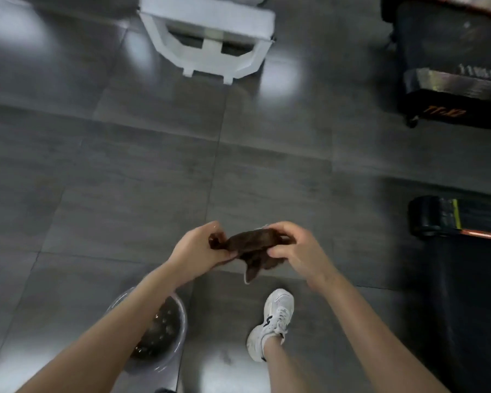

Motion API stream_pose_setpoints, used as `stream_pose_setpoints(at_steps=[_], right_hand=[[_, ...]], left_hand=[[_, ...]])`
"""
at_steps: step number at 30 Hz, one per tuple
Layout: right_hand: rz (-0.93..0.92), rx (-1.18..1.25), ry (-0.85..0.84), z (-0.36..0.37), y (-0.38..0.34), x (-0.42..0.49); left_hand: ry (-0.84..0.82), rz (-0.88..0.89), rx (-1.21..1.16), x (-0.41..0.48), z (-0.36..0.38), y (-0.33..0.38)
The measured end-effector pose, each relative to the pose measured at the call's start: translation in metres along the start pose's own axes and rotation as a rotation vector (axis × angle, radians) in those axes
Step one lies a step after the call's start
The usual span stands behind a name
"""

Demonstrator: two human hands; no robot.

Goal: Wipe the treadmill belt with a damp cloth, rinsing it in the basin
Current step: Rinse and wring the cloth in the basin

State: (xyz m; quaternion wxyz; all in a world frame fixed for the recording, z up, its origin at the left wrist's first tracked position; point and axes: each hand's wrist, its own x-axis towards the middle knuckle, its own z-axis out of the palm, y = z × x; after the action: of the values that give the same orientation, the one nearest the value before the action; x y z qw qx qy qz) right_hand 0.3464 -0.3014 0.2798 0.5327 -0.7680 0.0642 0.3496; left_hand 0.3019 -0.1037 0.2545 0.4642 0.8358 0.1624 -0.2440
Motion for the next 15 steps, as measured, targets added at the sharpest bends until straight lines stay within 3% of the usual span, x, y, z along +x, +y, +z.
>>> stream_pose_setpoints(at_steps=[4,7,11,15], right_hand=[[-0.087,-0.189,0.221,-0.127,-0.039,0.016],[-0.106,-0.194,0.411,-0.21,-0.053,0.032],[-0.055,0.082,0.608,-0.286,-0.072,0.056],[-0.083,0.395,0.628,-0.339,-0.089,0.083]], left_hand=[[0.009,0.054,-0.064,0.058,0.014,0.131],[-0.022,0.093,-0.134,0.103,0.034,0.222],[-0.09,-0.018,-0.445,0.151,0.065,0.331],[-0.3,-0.146,-0.783,0.193,0.096,0.411]])
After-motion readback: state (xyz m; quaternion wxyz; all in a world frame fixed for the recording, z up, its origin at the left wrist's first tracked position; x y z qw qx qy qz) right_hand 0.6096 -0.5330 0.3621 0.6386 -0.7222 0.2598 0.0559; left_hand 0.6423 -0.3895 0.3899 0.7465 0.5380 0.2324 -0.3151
